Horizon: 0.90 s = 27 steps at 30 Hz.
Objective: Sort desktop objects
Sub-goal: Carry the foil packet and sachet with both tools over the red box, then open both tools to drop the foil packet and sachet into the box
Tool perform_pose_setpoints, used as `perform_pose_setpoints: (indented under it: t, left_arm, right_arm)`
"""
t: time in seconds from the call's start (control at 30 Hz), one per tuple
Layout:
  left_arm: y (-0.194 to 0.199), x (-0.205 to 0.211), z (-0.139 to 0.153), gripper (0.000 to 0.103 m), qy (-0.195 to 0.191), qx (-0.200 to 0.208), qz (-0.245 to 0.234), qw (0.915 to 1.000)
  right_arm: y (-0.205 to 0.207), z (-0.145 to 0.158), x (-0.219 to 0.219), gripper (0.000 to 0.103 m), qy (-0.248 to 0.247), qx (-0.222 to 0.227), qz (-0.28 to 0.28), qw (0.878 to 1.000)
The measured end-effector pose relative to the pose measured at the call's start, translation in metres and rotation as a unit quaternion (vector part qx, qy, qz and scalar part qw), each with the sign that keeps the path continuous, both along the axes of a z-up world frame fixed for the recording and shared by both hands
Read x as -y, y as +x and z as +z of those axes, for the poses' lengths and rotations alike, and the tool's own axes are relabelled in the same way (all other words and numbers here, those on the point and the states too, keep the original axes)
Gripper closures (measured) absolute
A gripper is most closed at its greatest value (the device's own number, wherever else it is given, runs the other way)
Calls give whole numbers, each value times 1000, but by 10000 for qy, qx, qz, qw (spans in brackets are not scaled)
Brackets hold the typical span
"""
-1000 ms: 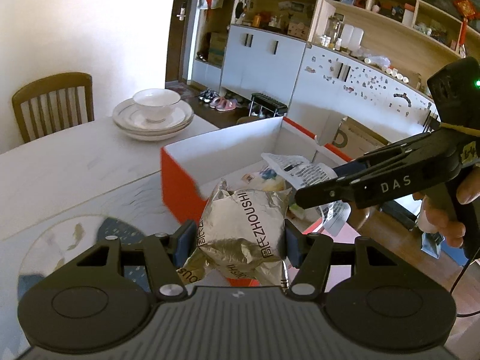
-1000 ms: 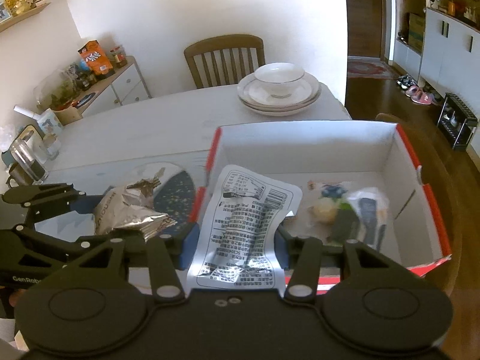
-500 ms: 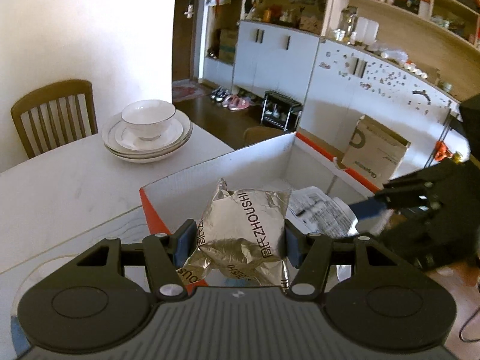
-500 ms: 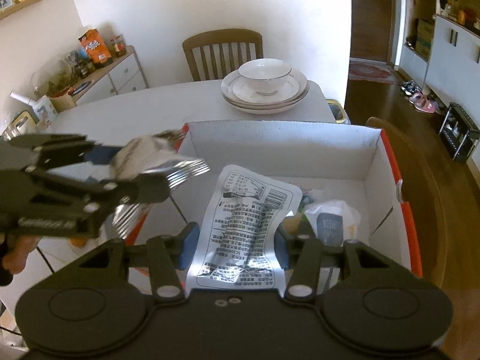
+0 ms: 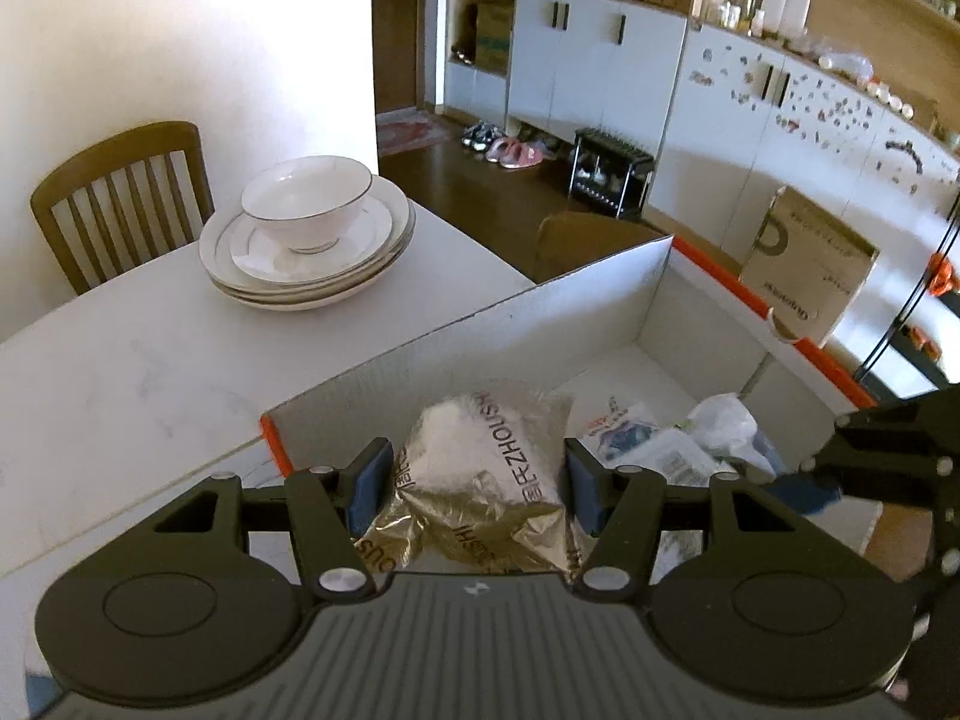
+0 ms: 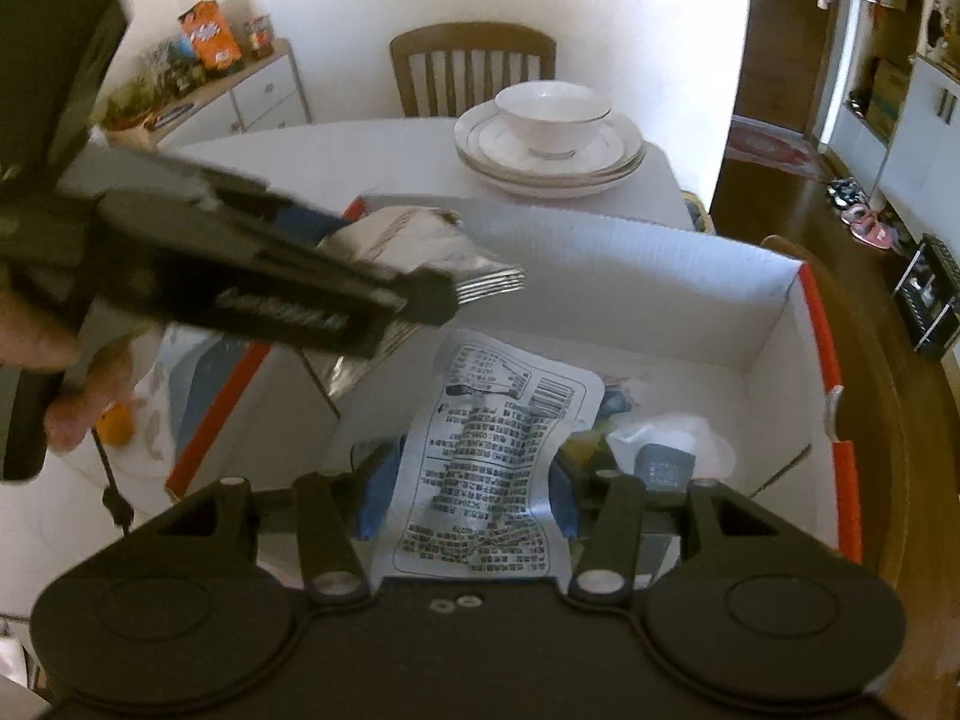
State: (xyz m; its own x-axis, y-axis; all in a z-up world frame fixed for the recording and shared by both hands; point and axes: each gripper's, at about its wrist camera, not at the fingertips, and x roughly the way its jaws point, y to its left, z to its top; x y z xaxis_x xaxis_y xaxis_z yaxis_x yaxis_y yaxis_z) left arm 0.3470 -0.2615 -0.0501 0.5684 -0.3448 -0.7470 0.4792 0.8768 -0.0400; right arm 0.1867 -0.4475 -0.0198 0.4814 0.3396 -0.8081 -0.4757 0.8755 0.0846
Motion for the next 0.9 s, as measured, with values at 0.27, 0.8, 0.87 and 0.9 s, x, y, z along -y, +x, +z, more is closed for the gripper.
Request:
perform_pose_setpoints:
  t: [0.27, 0.8, 0.87, 0.9]
  left_arm:
    - [12, 23, -10, 44, 235, -128, -234, 9994]
    - [7, 13, -24, 44, 171, -280, -251, 9991]
    - [4, 12, -22, 44, 126, -231, -298, 9992]
    - [2, 12, -20, 43, 109, -198, -315, 9992]
  right_arm:
    - [7, -18, -2, 52, -234, -129, 88, 9996]
    - [10, -30, -9, 45, -375, -172, 264, 9988]
    - [12, -28, -9, 41, -382, -145, 242, 9989]
    - [9, -26, -6, 39, -366, -134, 249, 9989]
